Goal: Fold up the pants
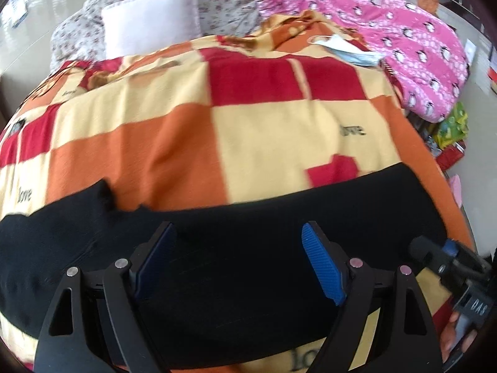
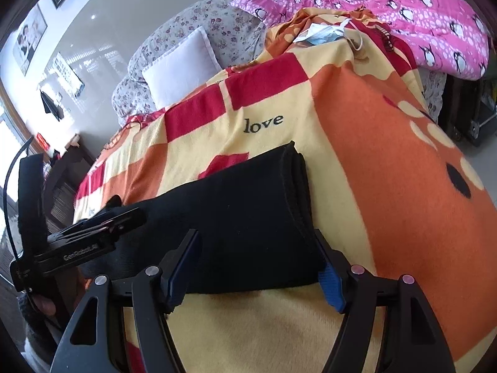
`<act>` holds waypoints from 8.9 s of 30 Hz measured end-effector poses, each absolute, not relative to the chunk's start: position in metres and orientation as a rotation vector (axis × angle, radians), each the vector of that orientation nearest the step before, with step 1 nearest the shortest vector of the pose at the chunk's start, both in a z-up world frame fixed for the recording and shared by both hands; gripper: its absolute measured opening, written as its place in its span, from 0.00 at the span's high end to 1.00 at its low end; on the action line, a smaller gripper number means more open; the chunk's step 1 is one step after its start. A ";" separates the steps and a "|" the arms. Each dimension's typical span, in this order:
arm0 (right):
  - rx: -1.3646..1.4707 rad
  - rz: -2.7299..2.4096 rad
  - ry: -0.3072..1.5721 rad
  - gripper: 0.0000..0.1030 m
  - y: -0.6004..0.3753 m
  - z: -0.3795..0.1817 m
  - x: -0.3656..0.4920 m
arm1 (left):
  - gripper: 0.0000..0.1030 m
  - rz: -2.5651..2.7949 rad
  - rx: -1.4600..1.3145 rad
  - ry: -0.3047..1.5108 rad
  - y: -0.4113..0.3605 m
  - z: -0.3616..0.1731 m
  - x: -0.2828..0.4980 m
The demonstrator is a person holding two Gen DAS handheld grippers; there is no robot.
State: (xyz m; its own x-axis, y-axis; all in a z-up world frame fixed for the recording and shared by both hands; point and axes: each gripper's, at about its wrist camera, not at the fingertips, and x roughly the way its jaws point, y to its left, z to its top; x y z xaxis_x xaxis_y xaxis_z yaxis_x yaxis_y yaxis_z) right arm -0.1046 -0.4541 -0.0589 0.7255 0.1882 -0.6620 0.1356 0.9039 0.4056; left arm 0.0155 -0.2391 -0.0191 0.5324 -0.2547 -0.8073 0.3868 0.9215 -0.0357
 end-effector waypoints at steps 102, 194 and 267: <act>0.043 0.349 0.851 0.60 -0.260 -0.029 -0.057 | 0.49 -0.241 -0.042 0.917 -0.075 -0.010 0.000; -0.171 0.650 0.879 0.31 -0.047 -0.029 0.039 | 0.25 0.161 -0.437 0.901 0.114 -0.034 -0.054; 0.304 0.534 0.880 0.89 -0.187 -0.040 0.022 | 0.40 -0.248 -0.198 0.811 0.010 -0.006 -0.041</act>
